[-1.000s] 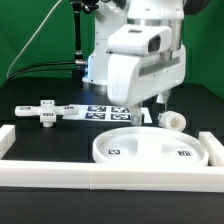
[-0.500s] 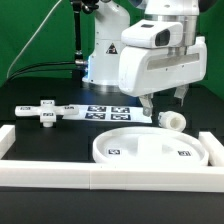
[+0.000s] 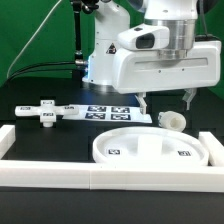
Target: Assemble round table
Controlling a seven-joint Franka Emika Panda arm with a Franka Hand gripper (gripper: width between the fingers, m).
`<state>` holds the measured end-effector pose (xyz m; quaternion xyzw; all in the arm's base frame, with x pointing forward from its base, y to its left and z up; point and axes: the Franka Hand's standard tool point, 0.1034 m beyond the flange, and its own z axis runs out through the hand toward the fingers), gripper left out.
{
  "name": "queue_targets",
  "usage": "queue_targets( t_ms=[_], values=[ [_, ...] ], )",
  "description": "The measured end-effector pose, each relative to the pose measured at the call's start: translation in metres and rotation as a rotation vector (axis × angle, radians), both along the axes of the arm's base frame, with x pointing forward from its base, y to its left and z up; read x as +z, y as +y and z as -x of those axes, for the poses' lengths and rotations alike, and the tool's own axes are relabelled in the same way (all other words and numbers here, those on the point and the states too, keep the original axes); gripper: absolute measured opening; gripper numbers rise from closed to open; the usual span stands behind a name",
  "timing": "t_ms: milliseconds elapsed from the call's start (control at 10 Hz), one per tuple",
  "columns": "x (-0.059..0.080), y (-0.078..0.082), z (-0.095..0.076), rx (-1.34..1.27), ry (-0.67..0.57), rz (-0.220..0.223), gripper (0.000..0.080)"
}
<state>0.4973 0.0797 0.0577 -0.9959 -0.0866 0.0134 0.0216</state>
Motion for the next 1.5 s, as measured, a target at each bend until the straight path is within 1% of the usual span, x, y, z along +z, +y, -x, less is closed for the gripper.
queue_targets(
  t_ms=[100, 200, 500, 600, 700, 800, 900, 1000, 1100, 1200, 1500],
  values=[
    [-0.007, 0.012, 0.012, -0.079, 0.004, 0.002, 0.0649],
    [-0.012, 0.021, 0.021, -0.110, 0.011, 0.002, 0.0649],
    [-0.013, 0.021, 0.024, -0.089, 0.030, 0.007, 0.0649],
    [-0.013, 0.019, 0.030, -0.095, 0.120, 0.028, 0.0649],
    [-0.008, 0.019, 0.031, -0.120, 0.224, 0.044, 0.0649],
    [-0.008, 0.021, 0.030, -0.171, 0.291, 0.057, 0.0649],
    [-0.008, 0.022, 0.031, -0.160, 0.367, 0.064, 0.0649],
    [-0.009, 0.022, 0.032, -0.155, 0.418, 0.060, 0.0649],
    [-0.009, 0.021, 0.034, -0.152, 0.485, 0.071, 0.0649],
    [-0.011, 0.022, 0.034, -0.146, 0.526, 0.075, 0.0649],
    [-0.020, 0.025, 0.041, -0.126, 0.737, 0.095, 0.0649]
  ],
)
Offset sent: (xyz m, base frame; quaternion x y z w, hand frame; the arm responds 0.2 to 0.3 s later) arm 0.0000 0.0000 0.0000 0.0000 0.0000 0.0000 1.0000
